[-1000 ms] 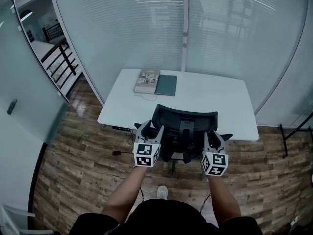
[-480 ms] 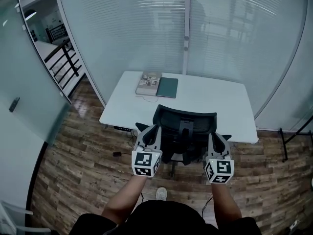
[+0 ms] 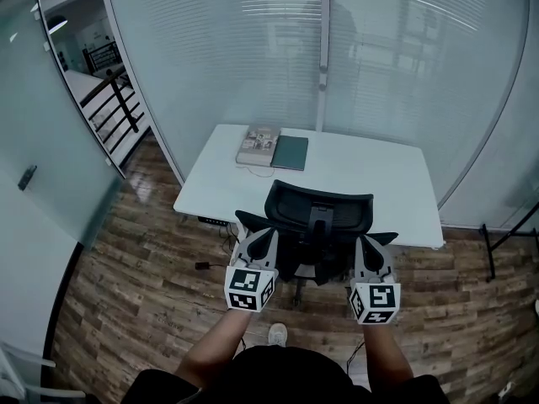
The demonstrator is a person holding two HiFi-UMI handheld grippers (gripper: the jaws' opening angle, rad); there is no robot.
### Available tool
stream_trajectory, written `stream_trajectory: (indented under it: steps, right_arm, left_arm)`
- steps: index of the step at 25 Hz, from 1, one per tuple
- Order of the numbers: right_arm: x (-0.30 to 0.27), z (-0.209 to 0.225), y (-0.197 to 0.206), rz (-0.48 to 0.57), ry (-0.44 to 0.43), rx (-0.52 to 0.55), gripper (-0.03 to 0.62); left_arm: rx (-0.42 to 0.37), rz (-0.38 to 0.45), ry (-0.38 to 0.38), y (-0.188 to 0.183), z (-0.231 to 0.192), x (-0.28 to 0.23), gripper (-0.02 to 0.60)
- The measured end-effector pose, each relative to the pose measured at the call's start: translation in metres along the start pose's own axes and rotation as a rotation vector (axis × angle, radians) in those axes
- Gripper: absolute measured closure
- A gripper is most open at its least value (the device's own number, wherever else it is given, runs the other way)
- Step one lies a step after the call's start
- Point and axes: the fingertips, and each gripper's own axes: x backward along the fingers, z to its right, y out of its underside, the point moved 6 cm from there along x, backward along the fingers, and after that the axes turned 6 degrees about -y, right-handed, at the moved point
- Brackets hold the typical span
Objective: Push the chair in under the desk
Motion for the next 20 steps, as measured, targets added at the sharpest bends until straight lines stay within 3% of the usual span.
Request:
stream_trajectory:
  steps: [20]
  right_arm:
    - [0.012,-0.014,0.000,0.011,0.019,0.073,0.591]
  left_arm:
    - [-0.019,-0.019,0.005,0.008,0.009,0.006,0.568]
